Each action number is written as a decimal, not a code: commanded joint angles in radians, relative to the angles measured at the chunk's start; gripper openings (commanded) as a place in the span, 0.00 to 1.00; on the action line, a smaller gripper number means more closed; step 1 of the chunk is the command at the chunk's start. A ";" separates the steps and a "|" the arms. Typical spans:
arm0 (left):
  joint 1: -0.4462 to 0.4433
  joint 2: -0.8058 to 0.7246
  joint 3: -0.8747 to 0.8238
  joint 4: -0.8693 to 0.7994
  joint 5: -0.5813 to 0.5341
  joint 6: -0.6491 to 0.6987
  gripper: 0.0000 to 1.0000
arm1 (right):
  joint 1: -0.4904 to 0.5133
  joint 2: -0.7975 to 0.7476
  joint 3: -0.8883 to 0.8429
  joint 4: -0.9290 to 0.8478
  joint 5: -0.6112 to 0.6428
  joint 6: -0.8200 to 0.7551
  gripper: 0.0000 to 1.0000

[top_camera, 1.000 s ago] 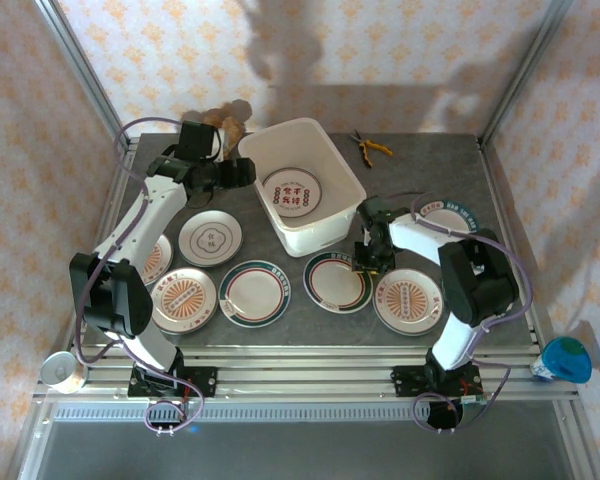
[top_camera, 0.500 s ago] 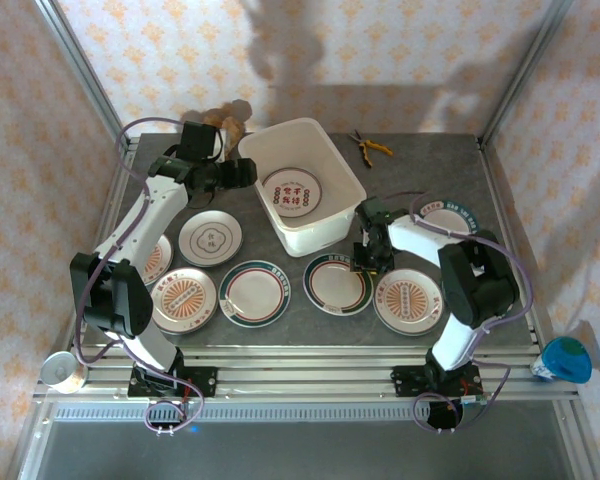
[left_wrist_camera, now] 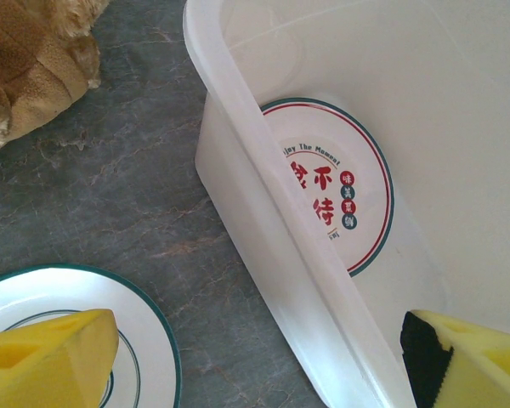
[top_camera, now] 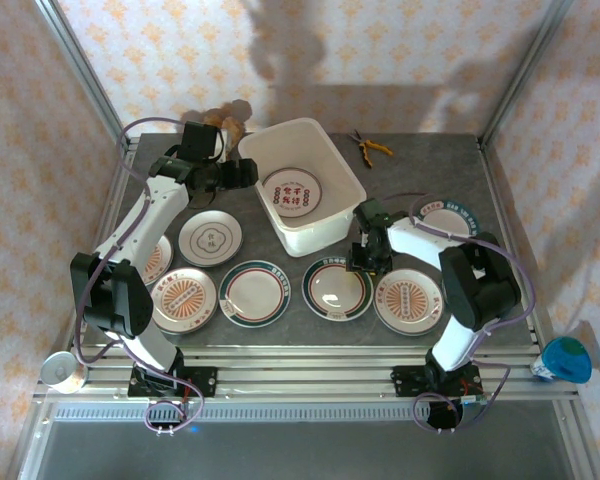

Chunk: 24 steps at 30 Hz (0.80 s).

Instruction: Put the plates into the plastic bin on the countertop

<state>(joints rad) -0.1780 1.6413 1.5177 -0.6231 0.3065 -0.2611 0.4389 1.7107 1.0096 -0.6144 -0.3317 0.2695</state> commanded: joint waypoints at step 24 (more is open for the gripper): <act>-0.007 0.015 0.002 0.002 0.000 0.003 0.89 | 0.016 -0.063 -0.053 -0.053 -0.014 0.049 0.31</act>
<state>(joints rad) -0.1780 1.6413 1.5177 -0.6228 0.3069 -0.2611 0.4492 1.6737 0.9775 -0.6365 -0.3565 0.3000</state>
